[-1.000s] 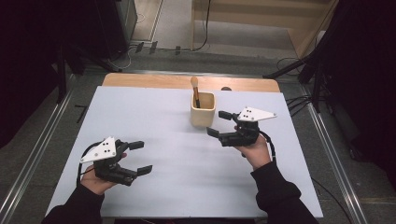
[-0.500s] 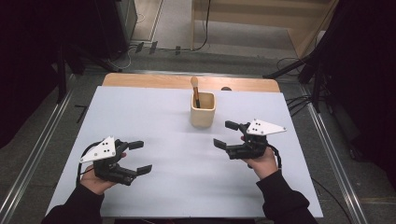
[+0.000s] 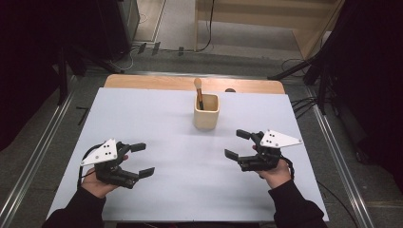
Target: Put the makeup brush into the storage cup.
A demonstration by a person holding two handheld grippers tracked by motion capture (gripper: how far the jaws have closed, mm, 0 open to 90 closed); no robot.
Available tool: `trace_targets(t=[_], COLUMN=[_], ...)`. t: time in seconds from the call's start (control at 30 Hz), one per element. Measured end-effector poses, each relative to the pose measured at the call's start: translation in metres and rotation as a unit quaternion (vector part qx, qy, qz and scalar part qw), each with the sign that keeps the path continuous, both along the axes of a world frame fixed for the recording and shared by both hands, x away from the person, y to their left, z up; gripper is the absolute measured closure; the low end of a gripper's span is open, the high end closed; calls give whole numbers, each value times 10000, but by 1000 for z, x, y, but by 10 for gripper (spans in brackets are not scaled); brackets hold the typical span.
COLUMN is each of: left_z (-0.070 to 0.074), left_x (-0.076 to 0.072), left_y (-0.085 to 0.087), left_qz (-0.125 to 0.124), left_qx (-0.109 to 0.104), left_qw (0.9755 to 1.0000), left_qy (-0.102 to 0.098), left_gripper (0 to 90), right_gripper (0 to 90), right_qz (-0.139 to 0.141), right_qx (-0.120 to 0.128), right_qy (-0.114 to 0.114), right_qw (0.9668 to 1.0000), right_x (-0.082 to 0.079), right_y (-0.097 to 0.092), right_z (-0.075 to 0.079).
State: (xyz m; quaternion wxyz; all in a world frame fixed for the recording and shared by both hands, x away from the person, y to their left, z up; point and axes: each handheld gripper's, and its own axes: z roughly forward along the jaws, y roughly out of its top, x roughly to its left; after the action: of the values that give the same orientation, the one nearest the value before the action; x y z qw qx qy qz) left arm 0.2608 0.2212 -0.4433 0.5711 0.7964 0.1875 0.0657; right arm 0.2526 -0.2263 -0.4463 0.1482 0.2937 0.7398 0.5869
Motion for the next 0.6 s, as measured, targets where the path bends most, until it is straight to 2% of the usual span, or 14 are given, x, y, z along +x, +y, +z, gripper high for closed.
trace_targets(t=[0.2, 0.6], left_z=[0, 1], left_x=[0, 0], left_y=[1, 1], left_qz=[1, 26], left_qx=[12, -14], left_qw=[10000, 10000], left_qy=[-10, -20], left_gripper=[143, 143], right_gripper=[183, 183], right_qz=[15, 14], right_qx=[78, 61], right_qy=[-2, -67], right_qw=[10000, 10000], right_x=[-9, -22], right_y=[-8, -19], right_z=[-2, -7])
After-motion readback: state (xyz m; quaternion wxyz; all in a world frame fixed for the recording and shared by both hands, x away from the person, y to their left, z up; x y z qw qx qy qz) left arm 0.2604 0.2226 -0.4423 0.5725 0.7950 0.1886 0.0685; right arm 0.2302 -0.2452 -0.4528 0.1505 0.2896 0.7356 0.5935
